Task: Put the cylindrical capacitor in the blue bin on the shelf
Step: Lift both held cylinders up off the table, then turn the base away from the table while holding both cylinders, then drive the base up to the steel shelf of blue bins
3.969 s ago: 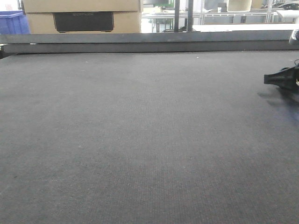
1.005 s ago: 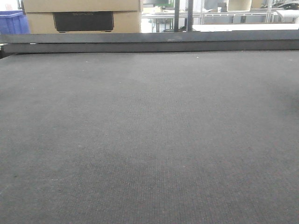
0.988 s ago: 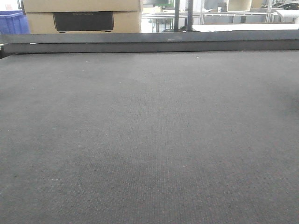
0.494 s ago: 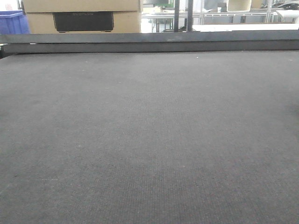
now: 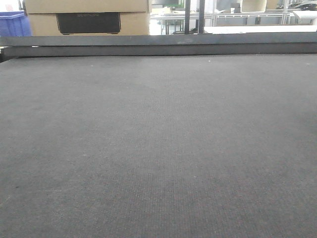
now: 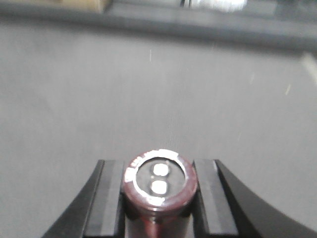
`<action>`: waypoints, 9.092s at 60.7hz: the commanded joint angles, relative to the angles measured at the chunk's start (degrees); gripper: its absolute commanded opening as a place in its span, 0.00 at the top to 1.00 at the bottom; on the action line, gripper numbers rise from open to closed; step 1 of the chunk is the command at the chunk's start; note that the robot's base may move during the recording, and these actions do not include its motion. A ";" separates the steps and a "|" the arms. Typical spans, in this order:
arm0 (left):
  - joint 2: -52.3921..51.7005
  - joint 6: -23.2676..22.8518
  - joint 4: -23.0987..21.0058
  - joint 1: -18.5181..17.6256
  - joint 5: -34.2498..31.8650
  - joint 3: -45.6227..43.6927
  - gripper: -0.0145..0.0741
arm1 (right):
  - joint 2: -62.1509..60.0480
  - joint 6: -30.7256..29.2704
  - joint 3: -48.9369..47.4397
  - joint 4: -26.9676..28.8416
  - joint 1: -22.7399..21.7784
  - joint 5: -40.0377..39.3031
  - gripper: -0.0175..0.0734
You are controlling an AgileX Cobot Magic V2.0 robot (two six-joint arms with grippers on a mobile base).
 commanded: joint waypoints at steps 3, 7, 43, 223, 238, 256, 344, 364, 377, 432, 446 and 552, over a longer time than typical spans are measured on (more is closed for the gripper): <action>-1.07 -0.04 -0.57 -0.45 0.62 -0.42 0.96 | -4.74 -0.42 -2.43 -0.38 0.10 0.51 0.92; -1.17 -0.04 -0.57 -0.72 0.62 -0.42 0.96 | -6.06 -0.42 -3.94 -0.38 0.10 1.73 0.92; -1.42 -0.04 0.86 -4.41 0.38 -0.42 0.96 | -6.29 -0.42 -6.00 -0.38 0.10 4.17 0.92; -1.42 -0.04 0.86 -4.41 0.38 -0.42 0.96 | -6.29 -0.42 -6.00 -0.38 0.10 4.17 0.92; -1.42 -0.04 0.86 -4.41 0.38 -0.42 0.96 | -6.29 -0.42 -6.00 -0.38 0.10 4.17 0.92; -1.42 -0.04 0.86 -4.41 0.38 -0.42 0.96 | -6.29 -0.42 -6.00 -0.38 0.10 4.17 0.92; -1.42 -0.04 0.86 -4.41 0.25 -0.42 0.96 | -6.29 -0.42 -6.00 -0.38 0.10 4.17 0.92; -1.42 -0.04 0.86 -4.41 0.25 -0.42 0.96 | -6.29 -0.42 -6.00 -0.38 0.10 4.17 0.92; -1.42 -0.04 0.86 -4.41 0.25 -0.42 0.96 | -6.29 -0.42 -6.00 -0.38 0.10 4.17 0.92; -1.42 -0.04 0.86 -4.41 0.25 -0.42 0.96 | -6.29 -0.42 -6.00 -0.38 0.10 4.17 0.92; -1.42 -0.04 0.86 -4.41 0.25 -0.42 0.96 | -6.29 -0.42 -6.00 -0.38 0.10 4.17 0.92; -1.42 -0.04 0.86 -4.41 0.25 -0.42 0.96 | -6.29 -0.42 -6.00 -0.38 0.10 4.17 0.92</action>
